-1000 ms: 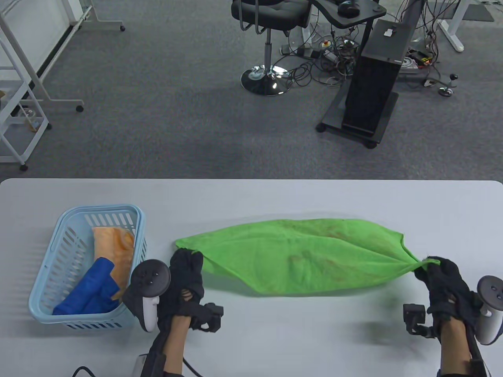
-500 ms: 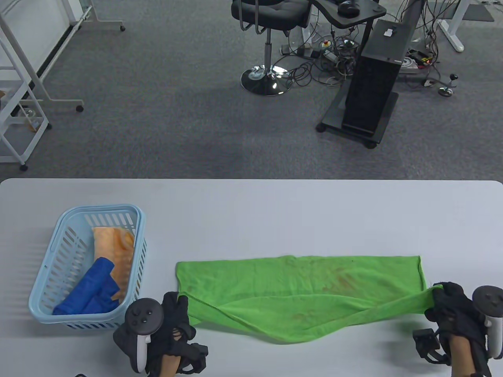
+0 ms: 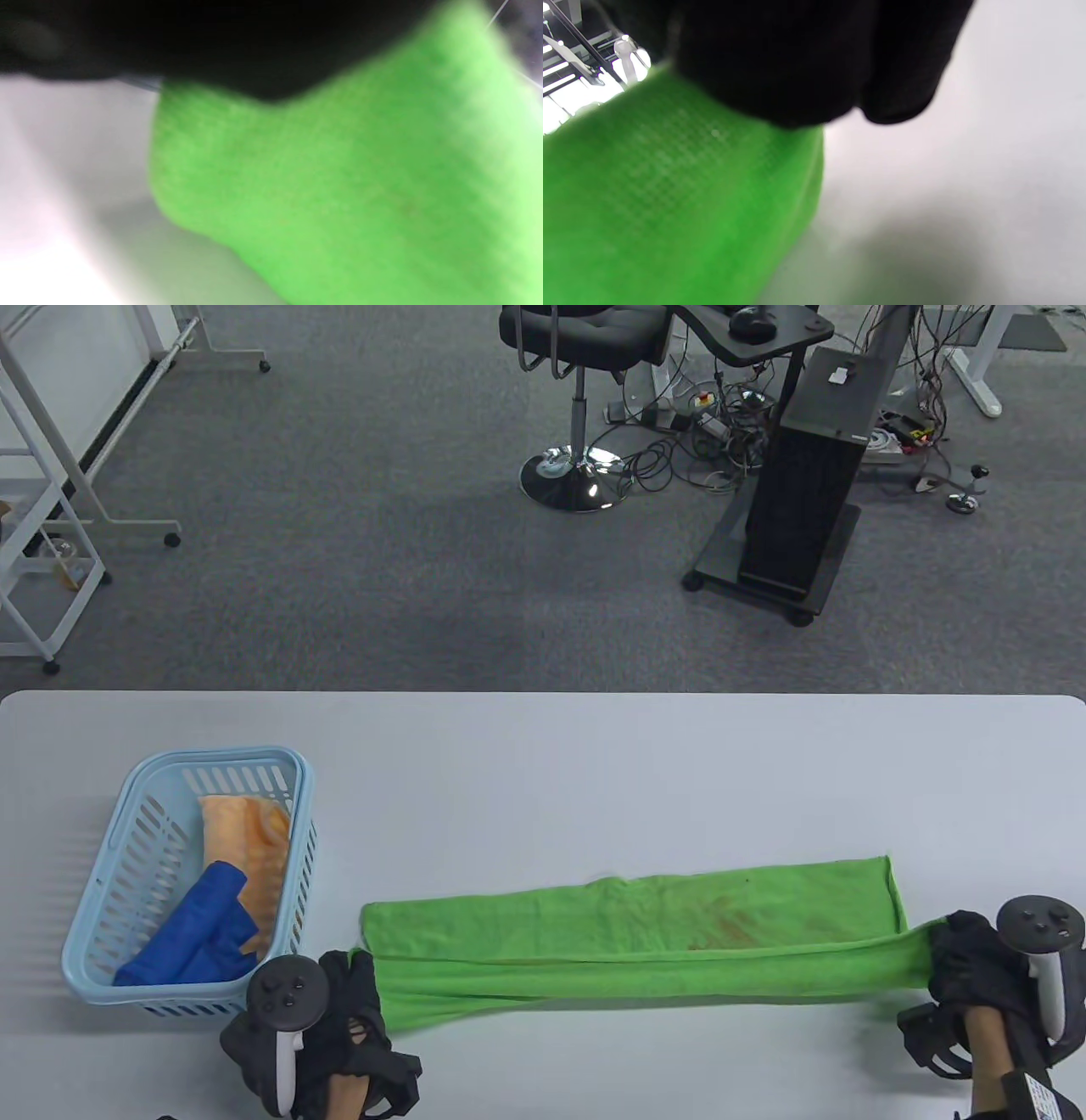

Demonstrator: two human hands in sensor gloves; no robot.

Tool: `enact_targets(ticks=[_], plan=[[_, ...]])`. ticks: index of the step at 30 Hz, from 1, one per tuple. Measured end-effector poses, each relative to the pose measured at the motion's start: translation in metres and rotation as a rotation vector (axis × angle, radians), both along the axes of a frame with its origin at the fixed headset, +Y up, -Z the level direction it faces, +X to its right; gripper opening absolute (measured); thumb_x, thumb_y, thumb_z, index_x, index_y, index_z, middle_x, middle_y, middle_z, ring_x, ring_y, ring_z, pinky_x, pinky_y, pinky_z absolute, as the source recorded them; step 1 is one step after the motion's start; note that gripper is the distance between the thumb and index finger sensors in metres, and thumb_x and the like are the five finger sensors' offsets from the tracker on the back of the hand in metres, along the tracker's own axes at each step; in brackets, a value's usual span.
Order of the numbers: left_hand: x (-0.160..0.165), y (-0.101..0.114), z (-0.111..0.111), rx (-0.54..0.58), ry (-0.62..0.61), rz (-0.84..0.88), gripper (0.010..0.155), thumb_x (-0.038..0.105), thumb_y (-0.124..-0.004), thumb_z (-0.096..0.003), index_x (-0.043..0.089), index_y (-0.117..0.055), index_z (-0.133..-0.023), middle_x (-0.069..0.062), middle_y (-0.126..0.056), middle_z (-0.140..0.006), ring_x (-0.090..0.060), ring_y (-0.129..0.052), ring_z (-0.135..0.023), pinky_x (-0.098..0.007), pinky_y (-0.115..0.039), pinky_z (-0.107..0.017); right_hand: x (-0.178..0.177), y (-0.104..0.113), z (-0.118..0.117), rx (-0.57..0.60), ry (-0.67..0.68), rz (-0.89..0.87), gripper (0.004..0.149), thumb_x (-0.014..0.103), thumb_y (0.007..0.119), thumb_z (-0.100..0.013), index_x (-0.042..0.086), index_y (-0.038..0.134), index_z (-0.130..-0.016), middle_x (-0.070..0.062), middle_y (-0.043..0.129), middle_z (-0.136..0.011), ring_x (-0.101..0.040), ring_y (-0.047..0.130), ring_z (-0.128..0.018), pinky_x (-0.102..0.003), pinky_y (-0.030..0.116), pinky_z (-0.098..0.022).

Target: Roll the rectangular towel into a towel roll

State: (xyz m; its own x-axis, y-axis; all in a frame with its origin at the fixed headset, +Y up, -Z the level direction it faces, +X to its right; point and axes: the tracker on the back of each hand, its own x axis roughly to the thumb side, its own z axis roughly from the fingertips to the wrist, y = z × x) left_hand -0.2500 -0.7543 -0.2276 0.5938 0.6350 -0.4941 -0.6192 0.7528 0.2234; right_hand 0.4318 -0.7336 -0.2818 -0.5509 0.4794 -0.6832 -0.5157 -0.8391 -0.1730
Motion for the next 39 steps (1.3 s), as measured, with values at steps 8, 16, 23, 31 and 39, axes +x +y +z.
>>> enact_targets(ticks=[8,16,23,31,39], plan=[[-0.003,-0.003,0.001,-0.048,0.000,-0.017,0.046,0.043,-0.076,-0.0464,0.005,-0.091,-0.067,0.003,-0.101,-0.011,0.003,-0.095,0.022,-0.031,-0.093,-0.001,-0.015,-0.001,-0.019,-0.028,0.058,0.064,0.046,0.039,0.076,-0.033,0.018,0.088,-0.073,0.001,0.097,-0.040,-0.008,0.095,-0.010,-0.040,0.088,-0.038],[0.002,0.003,-0.004,-0.024,-0.002,0.002,0.049,0.042,-0.069,-0.0482,-0.001,-0.087,-0.063,0.002,-0.102,-0.011,0.003,-0.097,0.022,-0.032,-0.093,-0.001,-0.018,0.011,-0.045,-0.003,0.071,0.077,0.046,0.039,0.076,-0.034,0.018,0.088,-0.073,0.001,0.097,-0.040,-0.008,0.095,-0.010,-0.040,0.088,-0.038],[0.020,0.027,-0.040,-0.051,-0.031,-0.014,0.049,0.040,-0.068,-0.0487,-0.001,-0.083,-0.071,-0.003,-0.105,-0.018,0.001,-0.100,0.018,-0.033,-0.093,-0.004,-0.025,0.024,-0.075,-0.012,0.091,0.055,0.046,0.039,0.076,-0.034,0.019,0.088,-0.074,-0.001,0.099,-0.047,-0.009,0.097,-0.012,-0.039,0.088,-0.038],[0.026,0.016,-0.067,-0.151,-0.032,-0.073,0.050,0.040,-0.064,-0.0491,0.001,-0.080,-0.075,-0.002,-0.104,-0.020,0.000,-0.100,0.015,-0.034,-0.093,-0.007,-0.031,0.028,-0.106,-0.008,0.100,0.044,0.046,0.039,0.077,-0.034,0.019,0.088,-0.074,-0.001,0.099,-0.045,-0.008,0.097,-0.012,-0.038,0.088,-0.038],[0.025,0.021,-0.074,-0.042,0.024,-0.078,0.049,0.042,-0.060,-0.0493,0.003,-0.078,-0.072,-0.002,-0.103,-0.025,0.000,-0.102,0.009,-0.034,-0.094,-0.011,-0.025,0.029,-0.119,0.062,0.045,-0.007,0.046,0.040,0.076,-0.034,0.019,0.088,-0.073,0.001,0.098,-0.044,-0.006,0.097,-0.011,-0.037,0.089,-0.038]])
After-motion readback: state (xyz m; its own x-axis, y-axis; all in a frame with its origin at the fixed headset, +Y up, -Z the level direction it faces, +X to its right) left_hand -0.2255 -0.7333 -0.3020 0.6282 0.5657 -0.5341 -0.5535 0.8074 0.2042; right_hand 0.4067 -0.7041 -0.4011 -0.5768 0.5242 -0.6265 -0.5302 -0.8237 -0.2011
